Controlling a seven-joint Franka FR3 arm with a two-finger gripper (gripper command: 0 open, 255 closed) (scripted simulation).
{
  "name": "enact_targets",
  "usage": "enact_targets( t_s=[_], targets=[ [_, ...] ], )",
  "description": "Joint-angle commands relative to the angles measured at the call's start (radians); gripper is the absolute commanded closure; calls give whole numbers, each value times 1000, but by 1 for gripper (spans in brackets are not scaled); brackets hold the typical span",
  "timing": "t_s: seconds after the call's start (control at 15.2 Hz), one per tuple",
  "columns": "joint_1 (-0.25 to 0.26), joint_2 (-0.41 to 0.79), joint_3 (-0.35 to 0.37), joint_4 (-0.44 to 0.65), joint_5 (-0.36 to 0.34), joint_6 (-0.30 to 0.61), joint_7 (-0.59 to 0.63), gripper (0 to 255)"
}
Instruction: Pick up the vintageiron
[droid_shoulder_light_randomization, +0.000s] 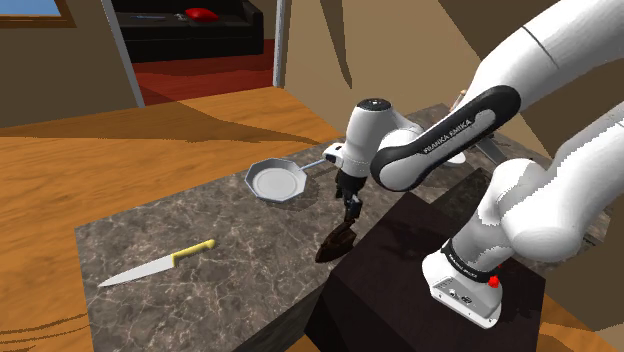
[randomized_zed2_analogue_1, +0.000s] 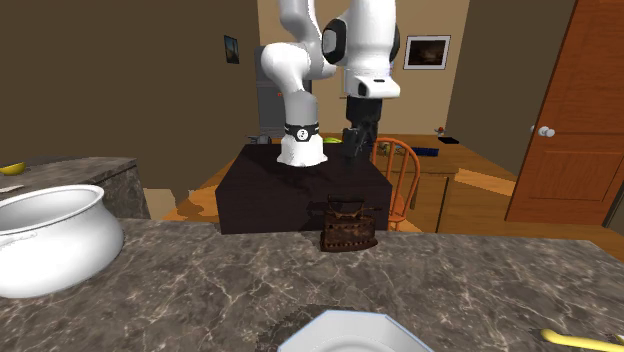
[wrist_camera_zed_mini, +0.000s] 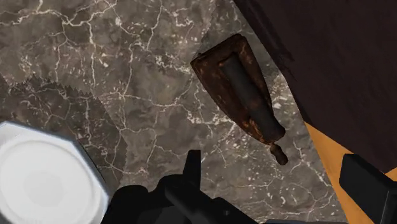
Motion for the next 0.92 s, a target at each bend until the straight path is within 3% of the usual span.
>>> enact_targets(
  t_s=[0.0,0.26,0.86],
  targets=[
    [25,92,1,4,22,79,-60,0],
    [60,263,28,15,83,217,-184,0],
    [47,417,48,42,113,344,-209,0]
  ],
)
